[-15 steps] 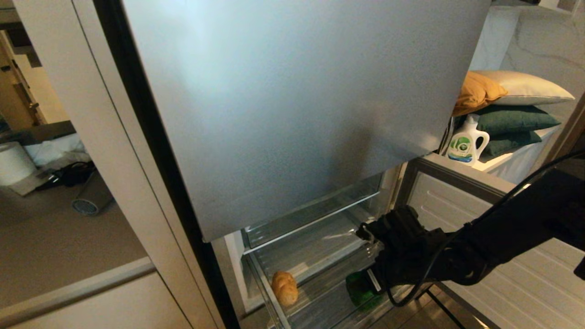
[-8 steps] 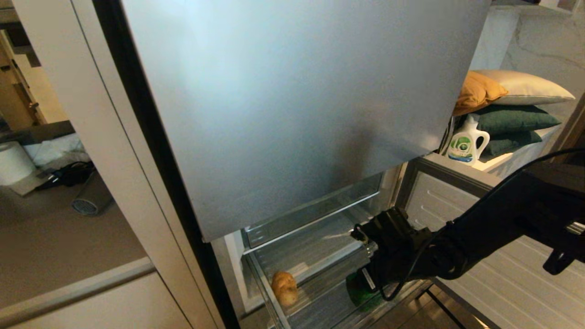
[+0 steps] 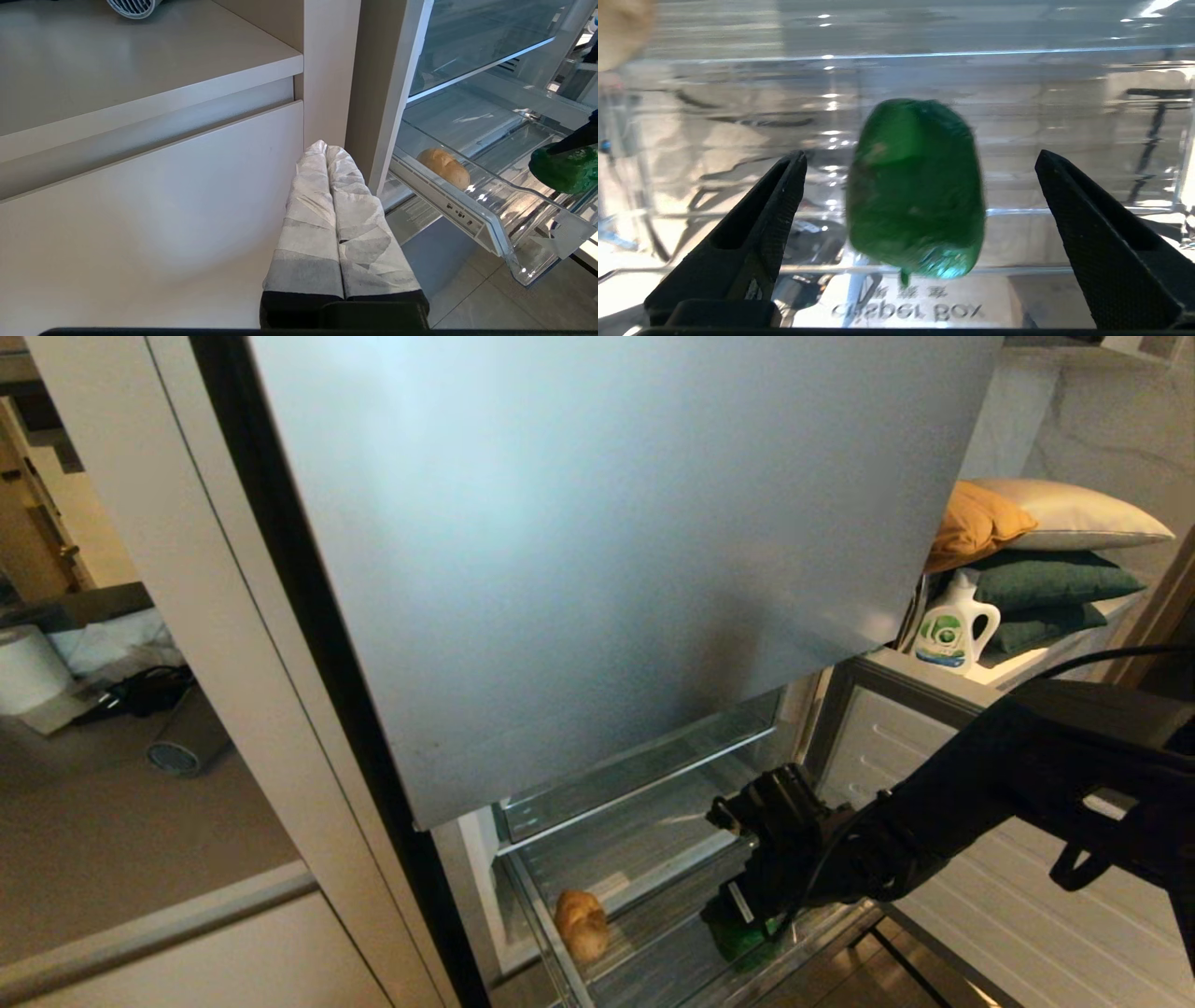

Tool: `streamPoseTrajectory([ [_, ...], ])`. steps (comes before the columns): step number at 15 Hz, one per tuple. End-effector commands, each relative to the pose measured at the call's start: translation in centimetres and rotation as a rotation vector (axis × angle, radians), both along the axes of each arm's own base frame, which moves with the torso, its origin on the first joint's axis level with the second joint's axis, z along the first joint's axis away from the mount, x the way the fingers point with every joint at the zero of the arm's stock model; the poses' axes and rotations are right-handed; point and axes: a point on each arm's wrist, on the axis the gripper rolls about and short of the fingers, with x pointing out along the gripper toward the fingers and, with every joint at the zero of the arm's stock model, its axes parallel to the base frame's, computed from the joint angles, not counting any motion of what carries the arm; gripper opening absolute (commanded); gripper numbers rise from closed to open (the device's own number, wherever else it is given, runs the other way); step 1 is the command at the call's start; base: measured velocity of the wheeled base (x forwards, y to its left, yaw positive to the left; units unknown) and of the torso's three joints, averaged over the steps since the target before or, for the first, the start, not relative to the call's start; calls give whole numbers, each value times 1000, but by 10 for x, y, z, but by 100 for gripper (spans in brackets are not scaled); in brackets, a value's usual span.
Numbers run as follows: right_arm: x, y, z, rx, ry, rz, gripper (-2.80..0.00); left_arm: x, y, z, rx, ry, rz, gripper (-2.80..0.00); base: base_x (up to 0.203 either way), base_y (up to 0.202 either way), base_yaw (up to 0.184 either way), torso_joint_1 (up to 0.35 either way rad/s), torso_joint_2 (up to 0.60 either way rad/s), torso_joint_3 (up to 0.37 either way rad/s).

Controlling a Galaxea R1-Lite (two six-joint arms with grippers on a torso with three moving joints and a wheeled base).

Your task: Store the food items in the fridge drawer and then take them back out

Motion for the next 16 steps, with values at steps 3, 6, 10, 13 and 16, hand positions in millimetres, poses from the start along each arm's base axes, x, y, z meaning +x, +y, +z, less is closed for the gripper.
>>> streamPoseTrajectory([
  [3, 6, 3, -8, -5, 1, 0, 0, 1, 0, -3, 1, 11, 1, -280, 0, 0, 0, 0, 0, 0],
  [6, 6, 2, -11, -42, 26, -11, 0, 1, 0, -3, 1, 11, 1, -280, 0, 0, 0, 0, 0, 0],
  [10, 10, 1, -12, -74, 68, -25, 0, 1, 0, -3, 1, 11, 1, -280, 0, 0, 0, 0, 0, 0],
  [13, 11, 1, -19, -80, 80, -25, 0, 1, 0, -3, 0, 11, 1, -280, 0, 0, 0, 0, 0, 0],
  [16, 13, 3, -21, -79, 79, -25, 0, 1, 0, -3, 0, 11, 1, -280, 0, 0, 0, 0, 0, 0],
])
